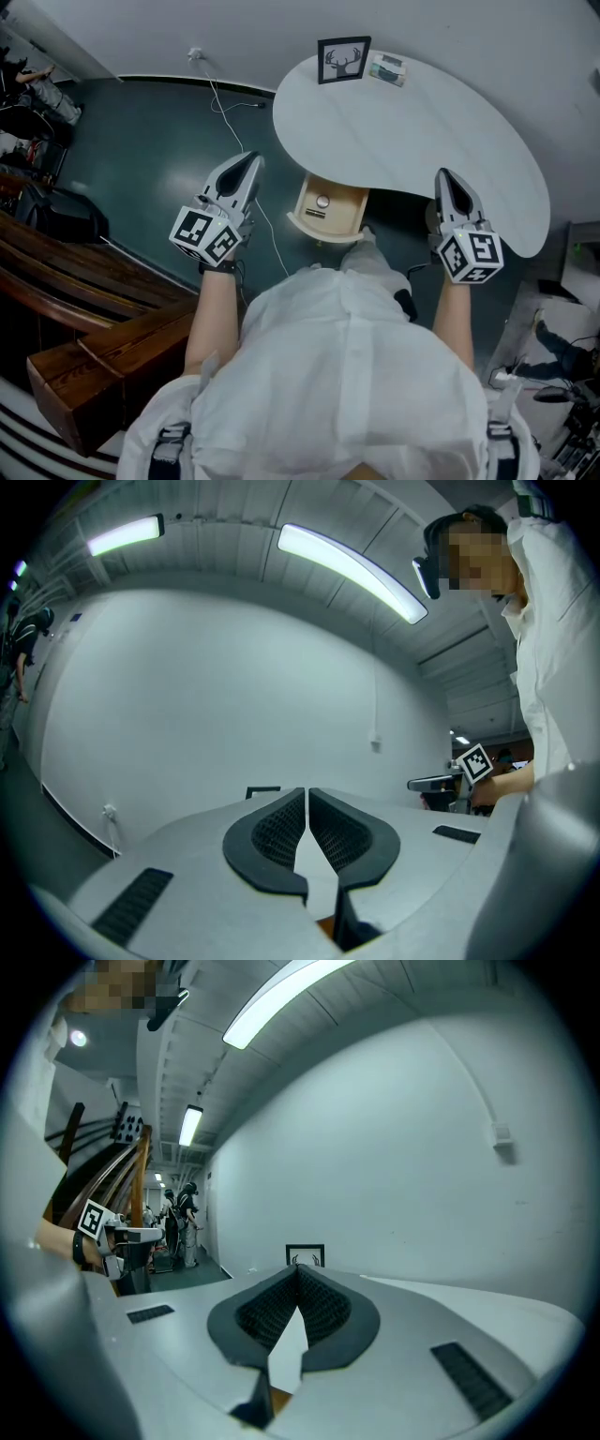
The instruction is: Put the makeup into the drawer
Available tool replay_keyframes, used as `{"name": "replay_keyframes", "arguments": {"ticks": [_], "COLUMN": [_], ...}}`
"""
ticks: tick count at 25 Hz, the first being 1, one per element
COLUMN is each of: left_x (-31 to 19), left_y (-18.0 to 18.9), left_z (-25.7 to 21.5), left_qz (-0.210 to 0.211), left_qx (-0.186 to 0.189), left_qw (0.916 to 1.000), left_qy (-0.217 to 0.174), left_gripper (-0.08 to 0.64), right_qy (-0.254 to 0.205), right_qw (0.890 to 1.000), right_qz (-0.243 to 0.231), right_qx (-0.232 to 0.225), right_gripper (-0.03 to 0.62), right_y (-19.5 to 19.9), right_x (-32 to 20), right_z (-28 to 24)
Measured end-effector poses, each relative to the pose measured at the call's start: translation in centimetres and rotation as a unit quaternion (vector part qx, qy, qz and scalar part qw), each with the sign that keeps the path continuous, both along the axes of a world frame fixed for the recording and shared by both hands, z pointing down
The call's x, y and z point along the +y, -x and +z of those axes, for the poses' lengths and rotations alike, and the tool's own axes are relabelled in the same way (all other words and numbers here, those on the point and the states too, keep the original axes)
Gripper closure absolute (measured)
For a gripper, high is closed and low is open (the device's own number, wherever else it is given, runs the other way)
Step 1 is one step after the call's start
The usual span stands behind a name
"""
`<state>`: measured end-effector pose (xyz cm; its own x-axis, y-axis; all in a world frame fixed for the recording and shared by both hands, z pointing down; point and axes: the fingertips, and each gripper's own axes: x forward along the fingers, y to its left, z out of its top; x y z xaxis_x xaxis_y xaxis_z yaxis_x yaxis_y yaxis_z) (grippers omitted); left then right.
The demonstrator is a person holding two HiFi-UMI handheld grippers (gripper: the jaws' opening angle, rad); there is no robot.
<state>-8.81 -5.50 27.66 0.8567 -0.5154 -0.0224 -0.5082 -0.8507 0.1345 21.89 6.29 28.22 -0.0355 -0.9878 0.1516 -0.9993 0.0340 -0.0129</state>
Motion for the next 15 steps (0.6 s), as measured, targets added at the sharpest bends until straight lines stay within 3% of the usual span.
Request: {"name": "replay_keyframes", "arguments": {"ticks": [15], "left_x": [-0.8], "left_y": [0.2], "left_z": [0.5], "left_qz": [-0.001], "left_qx": [0.009], "left_qw": [0.9999], "left_qy": [0.009], "left_gripper": [0.537], "right_qy": [0.005], "right_qw": [1.0], "right_qz": [0.003], "right_qx": [0.006], "right_gripper": [0.583], "right_y": [0.2], "right_x": [-1.1], "right_z": [0.1]}}
